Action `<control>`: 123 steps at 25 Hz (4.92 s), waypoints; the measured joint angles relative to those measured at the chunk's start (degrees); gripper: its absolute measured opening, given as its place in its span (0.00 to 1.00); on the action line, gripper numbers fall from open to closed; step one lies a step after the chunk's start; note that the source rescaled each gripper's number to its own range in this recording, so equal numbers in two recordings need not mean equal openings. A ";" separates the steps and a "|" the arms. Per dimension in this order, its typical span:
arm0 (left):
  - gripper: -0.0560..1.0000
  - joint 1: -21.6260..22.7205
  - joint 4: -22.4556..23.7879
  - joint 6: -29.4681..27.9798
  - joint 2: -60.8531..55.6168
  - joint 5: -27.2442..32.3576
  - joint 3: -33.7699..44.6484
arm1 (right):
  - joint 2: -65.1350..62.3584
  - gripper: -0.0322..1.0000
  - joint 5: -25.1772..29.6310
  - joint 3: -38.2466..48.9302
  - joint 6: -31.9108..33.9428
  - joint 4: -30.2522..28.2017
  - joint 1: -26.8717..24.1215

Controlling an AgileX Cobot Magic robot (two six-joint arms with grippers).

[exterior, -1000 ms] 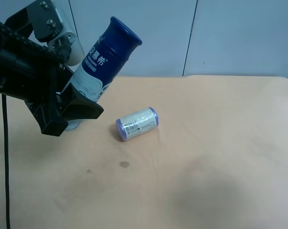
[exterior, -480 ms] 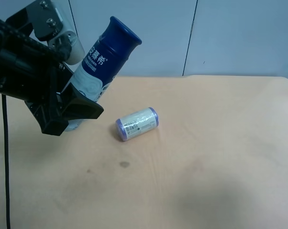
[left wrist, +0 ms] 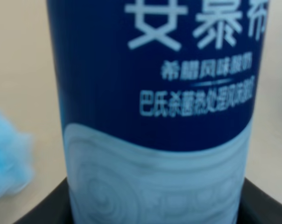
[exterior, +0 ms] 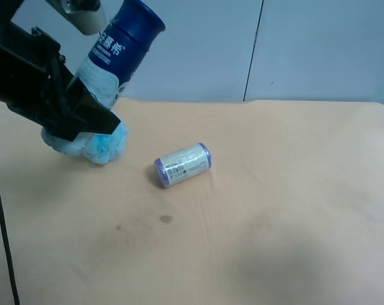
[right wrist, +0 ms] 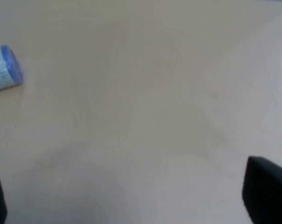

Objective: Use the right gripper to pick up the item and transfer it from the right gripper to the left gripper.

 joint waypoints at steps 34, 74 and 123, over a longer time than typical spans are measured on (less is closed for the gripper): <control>0.05 45.39 1.47 -7.23 12.82 10.63 0.08 | 0.00 1.00 0.00 0.00 0.00 0.00 0.00; 0.05 45.89 -2.64 -7.23 32.91 -9.69 6.58 | 0.00 1.00 0.00 0.00 0.00 0.00 0.00; 0.99 45.89 0.07 -11.62 -26.81 26.97 6.45 | 0.00 1.00 0.00 0.00 0.00 0.00 0.00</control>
